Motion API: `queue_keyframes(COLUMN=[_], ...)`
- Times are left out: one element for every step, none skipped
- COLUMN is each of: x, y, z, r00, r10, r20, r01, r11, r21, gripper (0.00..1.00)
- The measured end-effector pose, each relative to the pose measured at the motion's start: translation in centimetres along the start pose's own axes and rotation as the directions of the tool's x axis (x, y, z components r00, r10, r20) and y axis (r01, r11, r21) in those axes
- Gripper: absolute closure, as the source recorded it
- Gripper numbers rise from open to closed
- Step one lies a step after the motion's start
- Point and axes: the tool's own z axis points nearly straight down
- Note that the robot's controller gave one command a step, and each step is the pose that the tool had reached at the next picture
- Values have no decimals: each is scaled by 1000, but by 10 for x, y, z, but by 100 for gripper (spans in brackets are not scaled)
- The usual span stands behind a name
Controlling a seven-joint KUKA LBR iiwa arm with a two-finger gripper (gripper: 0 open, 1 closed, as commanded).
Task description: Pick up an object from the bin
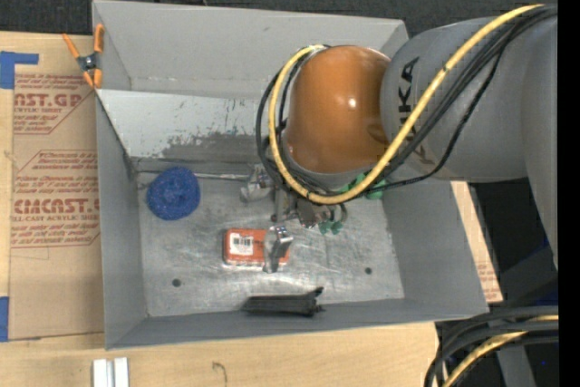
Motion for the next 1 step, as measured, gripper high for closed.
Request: queue_keyframes(x=[-8], y=[-6], z=[43], r00=[998], r10=[-59], r20=[3], r01=[59], r11=[998], r21=[0], gripper=[0])
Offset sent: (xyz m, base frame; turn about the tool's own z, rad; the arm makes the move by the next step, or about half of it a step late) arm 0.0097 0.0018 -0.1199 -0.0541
